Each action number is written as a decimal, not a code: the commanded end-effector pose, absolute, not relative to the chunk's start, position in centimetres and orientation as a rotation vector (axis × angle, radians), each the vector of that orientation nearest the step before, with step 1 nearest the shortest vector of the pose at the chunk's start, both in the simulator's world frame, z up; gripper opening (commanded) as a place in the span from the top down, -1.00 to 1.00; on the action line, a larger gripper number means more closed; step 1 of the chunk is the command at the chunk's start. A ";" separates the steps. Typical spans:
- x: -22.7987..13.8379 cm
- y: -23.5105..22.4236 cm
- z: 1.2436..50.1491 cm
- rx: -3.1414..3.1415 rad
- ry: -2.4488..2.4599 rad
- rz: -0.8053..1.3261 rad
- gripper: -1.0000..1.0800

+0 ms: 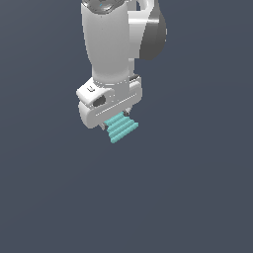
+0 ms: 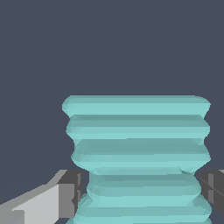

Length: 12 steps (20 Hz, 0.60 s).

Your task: Pick up the object and move it to a goal position.

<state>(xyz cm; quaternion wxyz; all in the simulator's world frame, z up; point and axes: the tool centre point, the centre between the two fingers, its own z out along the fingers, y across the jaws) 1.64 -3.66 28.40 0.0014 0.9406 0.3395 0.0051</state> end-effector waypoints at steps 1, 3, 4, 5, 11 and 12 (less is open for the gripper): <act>2.4 -3.9 30.5 2.953 1.065 0.013 1.00; 3.0 -4.0 32.0 2.954 1.065 0.012 1.00; 3.2 -4.1 32.7 2.954 1.065 0.011 1.00; 3.5 -4.2 33.4 2.954 1.064 0.010 1.00; 5.0 -4.6 37.2 2.955 1.063 0.007 1.00; 5.2 -4.6 37.7 2.955 1.063 0.007 1.00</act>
